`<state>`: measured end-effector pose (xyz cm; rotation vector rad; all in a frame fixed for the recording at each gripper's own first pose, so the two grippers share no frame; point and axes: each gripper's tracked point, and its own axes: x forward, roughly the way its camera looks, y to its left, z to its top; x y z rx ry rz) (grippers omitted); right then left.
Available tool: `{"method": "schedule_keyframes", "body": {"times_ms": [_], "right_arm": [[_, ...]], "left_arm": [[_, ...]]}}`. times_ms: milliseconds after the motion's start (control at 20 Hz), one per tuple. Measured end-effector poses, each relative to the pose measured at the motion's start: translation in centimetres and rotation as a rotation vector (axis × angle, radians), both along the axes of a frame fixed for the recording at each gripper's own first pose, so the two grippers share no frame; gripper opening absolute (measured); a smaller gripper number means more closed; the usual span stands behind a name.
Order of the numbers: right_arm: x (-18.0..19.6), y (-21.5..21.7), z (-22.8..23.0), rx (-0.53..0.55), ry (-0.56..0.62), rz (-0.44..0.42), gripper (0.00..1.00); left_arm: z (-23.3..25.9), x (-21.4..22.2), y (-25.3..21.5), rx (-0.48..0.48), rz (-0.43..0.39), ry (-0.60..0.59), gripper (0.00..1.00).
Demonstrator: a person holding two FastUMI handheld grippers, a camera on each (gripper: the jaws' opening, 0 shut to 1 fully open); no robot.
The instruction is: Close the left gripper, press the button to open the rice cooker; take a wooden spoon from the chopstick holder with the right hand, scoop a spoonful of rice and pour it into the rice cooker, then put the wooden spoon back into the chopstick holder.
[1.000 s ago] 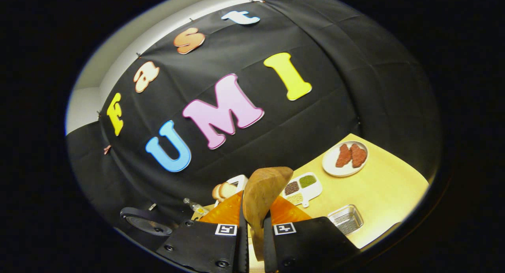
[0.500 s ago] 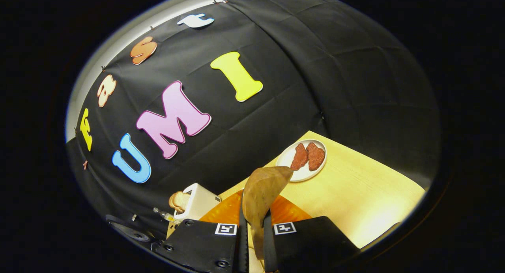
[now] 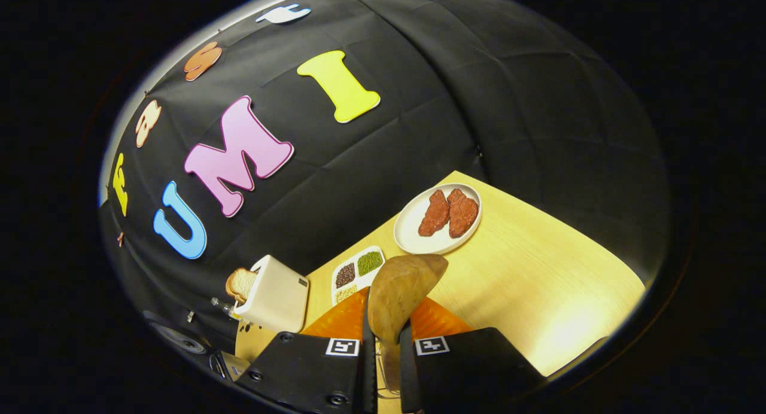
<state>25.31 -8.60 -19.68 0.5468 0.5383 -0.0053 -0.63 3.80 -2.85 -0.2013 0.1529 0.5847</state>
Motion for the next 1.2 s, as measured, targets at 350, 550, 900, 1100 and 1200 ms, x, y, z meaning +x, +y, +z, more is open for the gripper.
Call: {"method": "schedule_keyframes", "body": {"times_ms": [350,550,900,1100,1200], "right_arm": [[-1.7,1.4,-0.7,0.001,0.023,-0.002,0.34],[-3.7,0.5,1.0,-0.069,-0.013,-0.016,1.00],[-11.4,-1.5,5.9,-0.225,-0.097,-0.106,0.99],[-16.8,-0.2,7.1,-0.299,-0.132,-0.100,0.98],[-19.3,1.0,7.7,-0.332,-0.142,-0.079,0.98]], "left_arm": [[6.8,1.6,2.0,0.154,-0.020,-0.093,0.95],[10.9,2.6,3.6,0.275,-0.064,-0.160,0.95],[14.1,6.0,7.0,0.361,-0.193,-0.251,0.92],[15.1,9.0,10.6,0.372,-0.221,-0.285,0.92],[15.4,10.8,12.4,0.371,-0.230,-0.302,0.92]]}}
